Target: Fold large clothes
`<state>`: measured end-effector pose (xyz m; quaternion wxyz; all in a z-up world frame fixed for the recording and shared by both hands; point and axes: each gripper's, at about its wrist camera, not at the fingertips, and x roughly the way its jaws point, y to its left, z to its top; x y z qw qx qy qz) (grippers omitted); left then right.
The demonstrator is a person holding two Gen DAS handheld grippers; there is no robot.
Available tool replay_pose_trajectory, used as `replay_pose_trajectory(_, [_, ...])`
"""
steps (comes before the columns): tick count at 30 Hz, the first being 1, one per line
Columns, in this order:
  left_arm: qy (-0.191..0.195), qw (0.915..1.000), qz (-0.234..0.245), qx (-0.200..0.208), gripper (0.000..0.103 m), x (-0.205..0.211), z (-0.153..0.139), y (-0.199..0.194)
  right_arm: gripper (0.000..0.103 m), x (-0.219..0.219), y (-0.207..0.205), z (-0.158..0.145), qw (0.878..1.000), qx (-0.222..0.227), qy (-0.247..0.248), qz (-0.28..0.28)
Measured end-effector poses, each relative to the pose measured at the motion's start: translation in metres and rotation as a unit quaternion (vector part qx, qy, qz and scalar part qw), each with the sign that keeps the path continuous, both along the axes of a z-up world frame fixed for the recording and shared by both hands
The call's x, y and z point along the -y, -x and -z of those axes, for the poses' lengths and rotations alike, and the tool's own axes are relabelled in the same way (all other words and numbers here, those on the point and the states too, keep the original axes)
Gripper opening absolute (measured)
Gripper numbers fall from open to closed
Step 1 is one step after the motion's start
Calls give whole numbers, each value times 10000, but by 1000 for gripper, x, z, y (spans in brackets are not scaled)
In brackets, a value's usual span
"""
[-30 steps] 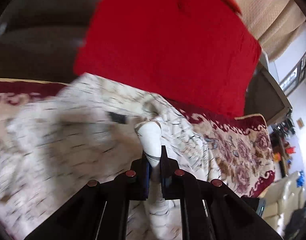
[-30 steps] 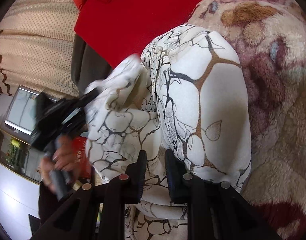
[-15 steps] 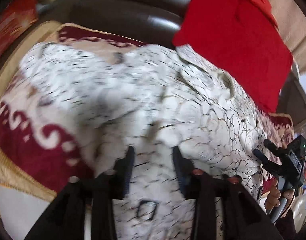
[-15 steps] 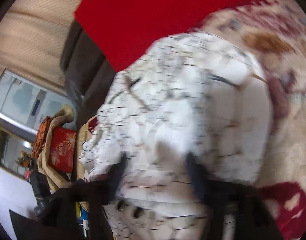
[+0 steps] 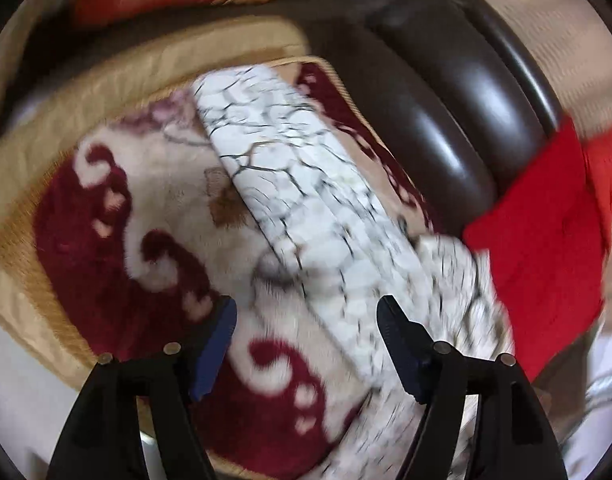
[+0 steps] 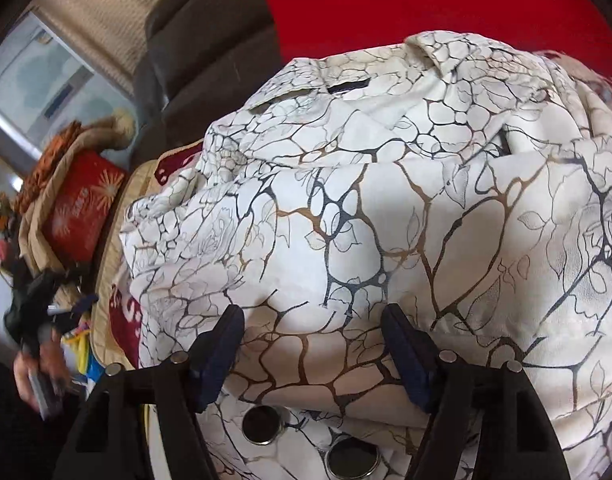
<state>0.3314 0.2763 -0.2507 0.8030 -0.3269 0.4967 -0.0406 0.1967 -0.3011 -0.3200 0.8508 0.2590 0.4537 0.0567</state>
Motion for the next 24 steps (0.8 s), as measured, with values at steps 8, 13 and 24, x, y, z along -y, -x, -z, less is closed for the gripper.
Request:
replay_pose_trajectory(8, [646,9924,-1038,-137,73,-38,36,-62,75,2,5,2,9998,168,-50,-95])
replay_pose_trajectory(13, [867,9891,-1172,-218,72,-50,53,-91,75,5,8,4,9995,278,-132,-102])
replay_pose_trajectory(24, [180,9959,-454,764,5,-15,10,-98,74,14,9,5,9982,370,-465,-28])
